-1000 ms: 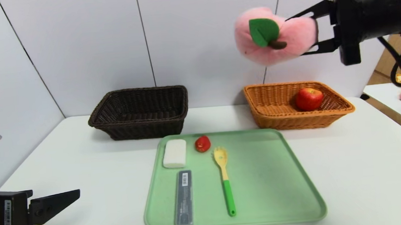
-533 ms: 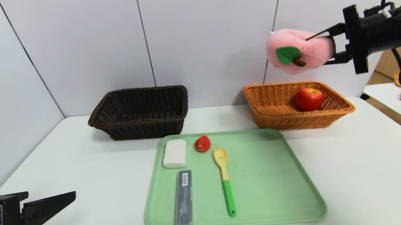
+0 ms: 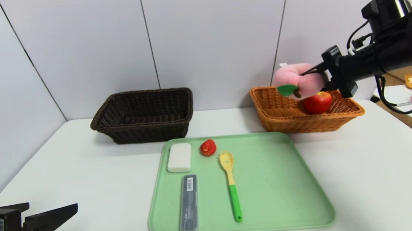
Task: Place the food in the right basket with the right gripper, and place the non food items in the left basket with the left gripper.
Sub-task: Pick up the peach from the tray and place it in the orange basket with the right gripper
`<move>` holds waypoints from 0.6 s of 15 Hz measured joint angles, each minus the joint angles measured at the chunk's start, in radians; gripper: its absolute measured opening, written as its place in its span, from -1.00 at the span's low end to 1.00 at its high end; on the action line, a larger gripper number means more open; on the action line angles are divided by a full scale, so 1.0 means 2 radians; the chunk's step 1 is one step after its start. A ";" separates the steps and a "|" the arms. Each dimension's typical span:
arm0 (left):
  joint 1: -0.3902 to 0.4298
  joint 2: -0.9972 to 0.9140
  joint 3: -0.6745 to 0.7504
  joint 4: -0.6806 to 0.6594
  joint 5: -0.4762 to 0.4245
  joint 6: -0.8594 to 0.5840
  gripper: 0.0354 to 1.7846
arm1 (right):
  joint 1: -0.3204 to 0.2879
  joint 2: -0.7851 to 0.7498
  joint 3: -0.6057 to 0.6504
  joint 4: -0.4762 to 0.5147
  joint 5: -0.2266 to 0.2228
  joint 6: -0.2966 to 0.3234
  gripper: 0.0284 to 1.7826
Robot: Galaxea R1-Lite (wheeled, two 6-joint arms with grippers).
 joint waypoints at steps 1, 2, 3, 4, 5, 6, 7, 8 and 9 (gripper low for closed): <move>0.000 -0.001 0.002 0.000 0.000 0.000 0.89 | 0.000 0.008 -0.001 -0.010 -0.008 -0.003 -0.34; 0.000 -0.001 0.003 0.000 -0.001 0.000 0.89 | 0.000 0.014 -0.001 -0.019 -0.014 -0.005 -0.34; 0.000 -0.001 0.003 0.000 -0.001 0.000 0.89 | 0.000 0.020 -0.002 -0.024 -0.015 -0.005 -0.34; 0.000 -0.001 0.004 -0.001 -0.001 0.000 0.89 | 0.000 0.025 -0.002 -0.026 -0.016 -0.006 -0.34; 0.000 -0.001 0.005 -0.001 -0.002 0.000 0.89 | -0.001 0.031 -0.003 -0.026 -0.016 -0.006 -0.34; 0.000 -0.001 0.006 -0.001 -0.005 0.000 0.89 | -0.002 0.037 -0.005 -0.027 -0.017 -0.005 -0.34; 0.000 -0.001 0.006 -0.001 -0.007 0.000 0.89 | -0.004 0.044 -0.007 -0.029 -0.018 -0.005 -0.34; 0.000 -0.001 0.007 -0.001 -0.008 0.000 0.89 | -0.007 0.051 -0.010 -0.030 -0.022 -0.005 -0.34; 0.000 -0.001 0.007 -0.001 -0.008 0.000 0.89 | -0.008 0.059 -0.015 -0.030 -0.026 -0.005 -0.34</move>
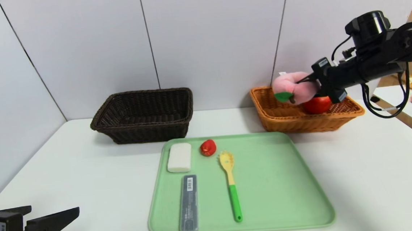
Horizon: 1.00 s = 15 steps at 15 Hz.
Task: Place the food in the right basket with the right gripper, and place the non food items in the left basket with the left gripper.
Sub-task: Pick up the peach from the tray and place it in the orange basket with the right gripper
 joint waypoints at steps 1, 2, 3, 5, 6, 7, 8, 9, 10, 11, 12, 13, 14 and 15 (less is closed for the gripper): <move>0.000 0.000 0.000 0.000 0.000 0.001 0.89 | -0.001 0.009 -0.005 0.000 -0.005 0.000 -0.34; 0.000 0.001 0.000 0.000 0.000 0.001 0.89 | -0.001 0.017 -0.011 0.000 -0.010 0.000 -0.34; 0.000 0.001 0.000 0.000 0.000 0.001 0.89 | -0.001 0.024 -0.017 0.000 -0.011 0.000 -0.34; 0.000 0.002 0.000 0.000 0.000 0.000 0.89 | -0.002 0.038 -0.026 0.001 -0.012 -0.001 -0.34; 0.000 0.002 0.000 0.000 0.000 0.001 0.89 | -0.001 0.042 -0.028 0.001 -0.012 -0.001 -0.34; 0.000 0.002 0.000 0.000 0.000 0.001 0.89 | -0.001 0.045 -0.030 0.000 -0.012 0.000 -0.20; 0.000 0.003 0.000 0.000 0.000 0.001 0.89 | -0.001 0.048 -0.031 0.000 -0.012 0.001 -0.06; 0.000 0.003 0.000 0.000 0.000 0.001 0.89 | -0.002 0.051 -0.035 0.001 -0.012 0.002 0.06; 0.000 0.004 0.000 0.000 0.000 0.001 0.89 | -0.002 0.053 -0.041 0.003 -0.012 0.005 0.16; 0.000 0.005 0.000 0.000 0.000 0.002 0.89 | -0.002 0.055 -0.047 0.005 -0.012 0.006 0.25; 0.000 0.006 0.000 0.000 0.000 0.005 0.89 | -0.003 0.056 -0.055 0.005 -0.012 0.007 0.34; 0.000 0.006 0.000 0.000 0.000 0.006 0.89 | -0.005 0.057 -0.063 0.005 -0.012 0.007 0.41; 0.000 0.007 0.000 0.000 0.000 0.007 0.89 | -0.006 0.059 -0.070 0.005 -0.012 0.008 0.47; 0.000 0.008 0.000 0.000 0.000 0.008 0.89 | -0.006 0.060 -0.074 0.003 -0.012 0.008 0.53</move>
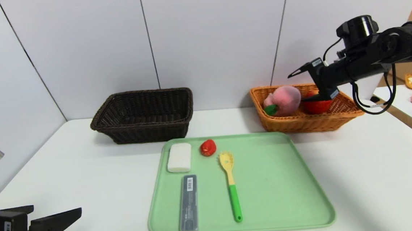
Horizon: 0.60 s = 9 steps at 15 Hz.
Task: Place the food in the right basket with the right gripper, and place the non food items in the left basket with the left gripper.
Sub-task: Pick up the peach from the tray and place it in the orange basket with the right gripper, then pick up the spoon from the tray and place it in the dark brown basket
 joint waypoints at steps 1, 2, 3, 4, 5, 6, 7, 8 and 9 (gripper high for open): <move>0.000 0.001 0.000 0.000 0.000 0.000 0.89 | 0.000 0.000 -0.002 -0.001 0.000 0.000 0.57; 0.000 0.001 0.000 0.000 0.000 0.000 0.89 | 0.000 0.001 -0.003 -0.001 -0.001 0.000 0.61; 0.000 0.001 0.000 0.000 0.000 0.000 0.89 | 0.000 0.001 -0.003 0.001 -0.009 0.000 0.65; 0.000 0.001 -0.001 -0.001 0.001 0.000 0.89 | 0.001 0.001 -0.004 0.001 -0.021 0.000 0.68; 0.000 0.001 -0.001 -0.003 0.001 -0.001 0.89 | 0.002 0.001 -0.004 0.002 -0.036 -0.003 0.71; 0.000 0.001 -0.001 -0.010 0.001 -0.001 0.89 | 0.005 -0.001 -0.004 0.002 -0.050 -0.004 0.74; 0.000 0.002 0.001 -0.026 0.002 -0.002 0.89 | 0.009 -0.004 -0.004 0.000 -0.063 -0.005 0.76; 0.000 0.002 0.007 -0.045 0.002 -0.002 0.89 | 0.014 -0.008 -0.004 -0.002 -0.074 -0.006 0.78; 0.001 0.003 0.016 -0.071 0.002 0.000 0.89 | 0.019 -0.013 -0.004 -0.005 -0.084 -0.006 0.79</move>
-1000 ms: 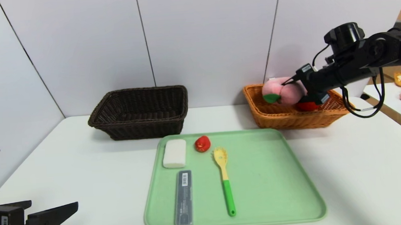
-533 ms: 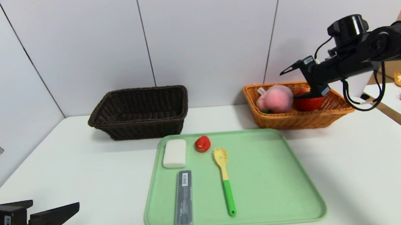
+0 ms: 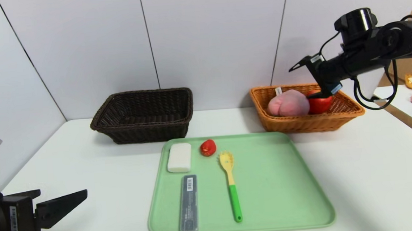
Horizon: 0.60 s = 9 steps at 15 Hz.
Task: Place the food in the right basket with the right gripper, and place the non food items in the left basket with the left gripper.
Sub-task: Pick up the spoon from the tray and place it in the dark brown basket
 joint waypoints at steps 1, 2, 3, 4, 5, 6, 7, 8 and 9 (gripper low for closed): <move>0.000 0.001 0.011 -0.027 0.000 0.004 0.89 | 0.004 -0.006 0.000 -0.006 -0.007 -0.001 0.81; 0.000 0.002 0.024 -0.055 0.001 0.011 0.89 | 0.008 -0.014 0.000 -0.015 -0.008 -0.002 0.82; 0.000 0.002 0.036 -0.077 0.002 0.021 0.89 | 0.009 -0.023 0.000 -0.019 -0.009 -0.008 0.83; 0.000 0.002 0.041 -0.088 0.004 0.028 0.89 | 0.013 -0.031 0.000 -0.019 -0.009 -0.024 0.84; 0.000 0.003 0.043 -0.090 0.010 0.031 0.89 | 0.019 -0.041 0.000 -0.016 -0.009 -0.046 0.85; 0.000 0.003 0.041 -0.090 0.021 0.036 0.89 | 0.026 -0.050 0.000 -0.013 -0.009 -0.071 0.86; 0.000 0.004 0.036 -0.090 0.029 0.043 0.89 | 0.035 -0.060 0.000 -0.004 -0.009 -0.100 0.87; 0.000 0.005 0.031 -0.090 0.032 0.046 0.89 | 0.045 -0.070 0.000 0.011 -0.009 -0.133 0.87; 0.000 0.008 0.024 -0.090 0.033 0.048 0.89 | 0.053 -0.077 0.000 0.028 -0.009 -0.165 0.88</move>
